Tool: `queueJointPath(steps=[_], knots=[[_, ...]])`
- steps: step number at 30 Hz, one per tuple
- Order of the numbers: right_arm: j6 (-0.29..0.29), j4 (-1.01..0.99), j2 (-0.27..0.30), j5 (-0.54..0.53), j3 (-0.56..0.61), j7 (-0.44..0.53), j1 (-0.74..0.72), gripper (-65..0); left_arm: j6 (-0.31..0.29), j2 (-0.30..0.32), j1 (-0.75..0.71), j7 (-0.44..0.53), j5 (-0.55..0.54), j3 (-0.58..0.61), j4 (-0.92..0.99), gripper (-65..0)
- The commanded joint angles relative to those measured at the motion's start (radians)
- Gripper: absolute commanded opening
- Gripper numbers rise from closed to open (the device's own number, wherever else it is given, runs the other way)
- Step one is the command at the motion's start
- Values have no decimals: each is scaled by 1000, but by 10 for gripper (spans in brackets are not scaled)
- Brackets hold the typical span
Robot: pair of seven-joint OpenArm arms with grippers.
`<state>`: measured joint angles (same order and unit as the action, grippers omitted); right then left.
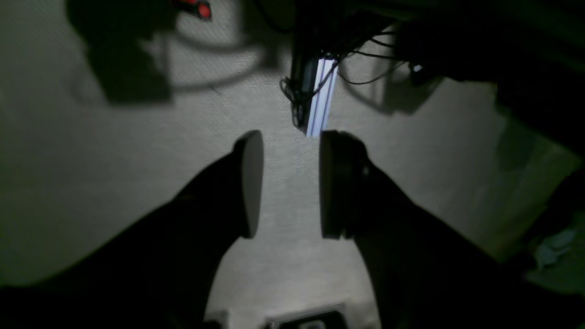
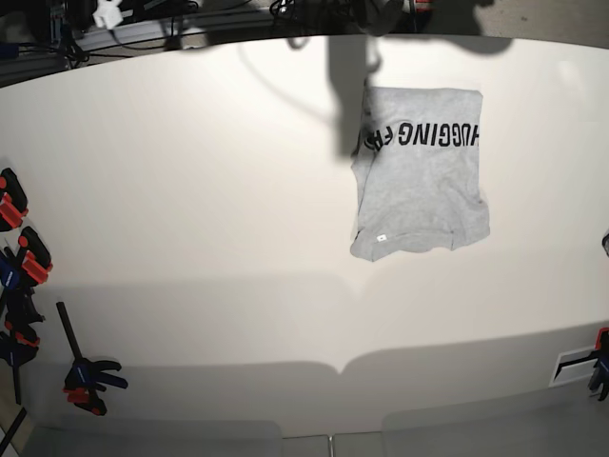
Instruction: Fold the T-shirt properly
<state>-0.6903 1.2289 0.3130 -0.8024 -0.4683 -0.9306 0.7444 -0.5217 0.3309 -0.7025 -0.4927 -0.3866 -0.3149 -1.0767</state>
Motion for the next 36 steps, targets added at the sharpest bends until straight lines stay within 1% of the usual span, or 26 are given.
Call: queueJointPath(steps=[1,4,9,11,13,15,16,17,19,21,23,25,27,29,33,36], knots=[[-8,-42,16,0,16,9,-15,-329,-6,13,14,9,-8,-4,31,-463],[-8,-203,23,58,86,82,-100,-329,-6,5,89,32,-7,-4,130,-463],[-8,-413,33,243,216,192,-240,-329,-2,-33,182,109,-5,-4,210,-463],[-8,-468,33,296,274,251,-291,-329,7,-59,219,132,55,-4,238,-463],[-6,-507,33,359,335,309,-338,-329,48,-89,249,164,139,-4,270,-463],[43,-534,33,411,399,396,-379,-329,90,-119,268,209,208,-4,306,-463],[64,-542,33,433,430,464,-396,-329,106,-132,275,232,240,-4,327,-463],[79,-547,33,448,460,537,-409,-329,115,-142,282,250,268,-4,347,-463],[86,-549,30,462,513,661,-426,-329,125,-153,294,256,312,-4,387,-463],[97,-549,24,491,562,756,-434,-329,146,-152,303,256,319,-4,420,-463],[137,-549,13,528,604,820,-434,-329,177,-150,307,254,319,-4,440,-463],[207,-559,-4,568,636,866,-434,-329,182,-151,311,235,314,-4,440,-463],[254,-575,-24,590,659,917,-434,-329,182,-155,321,191,307,-4,441,-463],[265,-586,-42,594,674,935,-434,-329,182,-163,326,164,308,-4,440,-463],[264,-592,-64,594,698,935,-434,-329,182,-183,325,164,308,-4,441,-463],[264,-592,-69,594,721,941,-434,-329,182,-193,326,168,309,-4,440,-463]])
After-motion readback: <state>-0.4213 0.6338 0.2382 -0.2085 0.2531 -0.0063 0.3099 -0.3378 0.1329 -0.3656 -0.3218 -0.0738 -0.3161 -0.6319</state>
